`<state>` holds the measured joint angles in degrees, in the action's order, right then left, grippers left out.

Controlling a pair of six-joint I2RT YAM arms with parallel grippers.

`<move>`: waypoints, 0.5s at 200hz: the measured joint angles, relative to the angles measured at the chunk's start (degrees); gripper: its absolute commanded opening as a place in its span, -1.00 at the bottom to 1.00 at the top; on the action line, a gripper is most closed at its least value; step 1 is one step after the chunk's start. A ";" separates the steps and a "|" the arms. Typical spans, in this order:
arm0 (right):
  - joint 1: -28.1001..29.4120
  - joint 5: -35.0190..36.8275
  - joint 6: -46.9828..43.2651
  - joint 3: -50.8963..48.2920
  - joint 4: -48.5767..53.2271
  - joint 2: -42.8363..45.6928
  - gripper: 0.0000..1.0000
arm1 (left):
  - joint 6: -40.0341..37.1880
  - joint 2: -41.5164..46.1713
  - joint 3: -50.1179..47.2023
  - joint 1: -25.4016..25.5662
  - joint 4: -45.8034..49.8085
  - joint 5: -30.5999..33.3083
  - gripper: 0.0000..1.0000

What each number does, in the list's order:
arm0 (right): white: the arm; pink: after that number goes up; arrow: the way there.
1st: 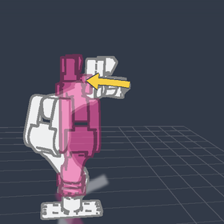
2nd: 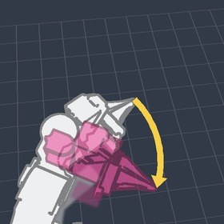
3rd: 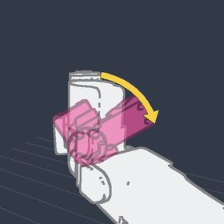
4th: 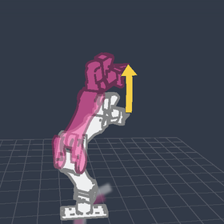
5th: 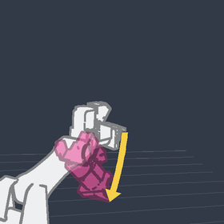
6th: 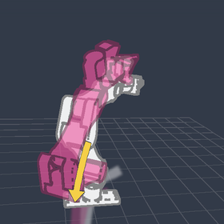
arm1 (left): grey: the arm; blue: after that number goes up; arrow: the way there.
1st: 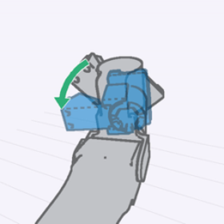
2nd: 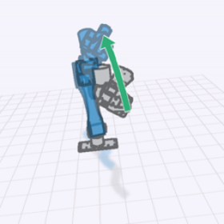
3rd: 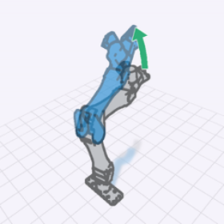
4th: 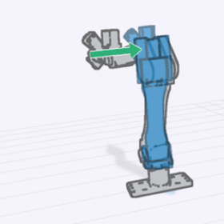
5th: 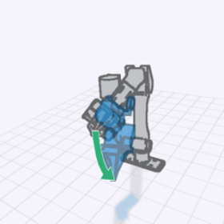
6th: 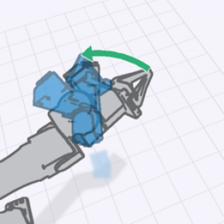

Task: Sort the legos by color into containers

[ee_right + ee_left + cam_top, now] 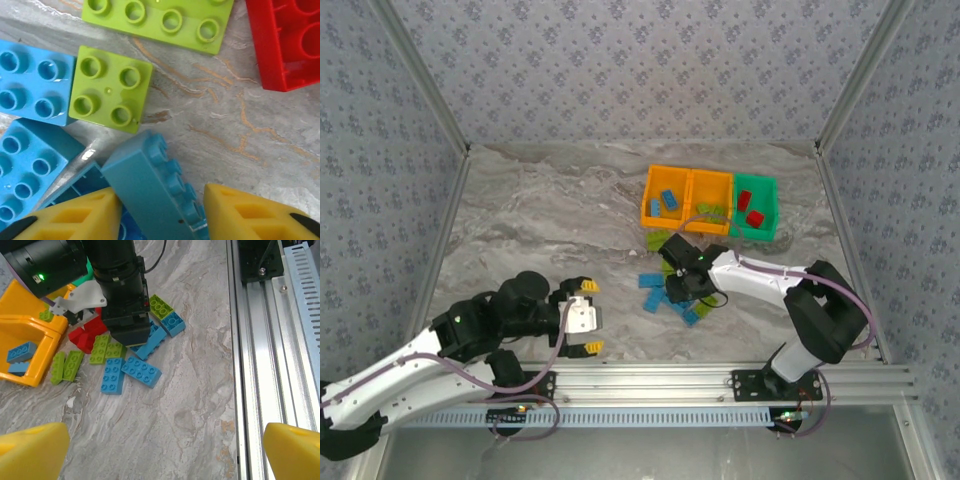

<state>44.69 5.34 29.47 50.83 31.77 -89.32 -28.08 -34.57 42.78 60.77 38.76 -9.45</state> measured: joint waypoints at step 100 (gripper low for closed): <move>0.61 7.63 1.09 -0.35 0.50 11.47 -0.57 | 0.02 1.70 -1.79 -1.70 -1.99 -0.04 0.99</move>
<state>45.30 12.97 30.57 50.48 32.27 -77.84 -28.05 -32.86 40.99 59.07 36.77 -9.50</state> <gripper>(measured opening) 0.252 0.993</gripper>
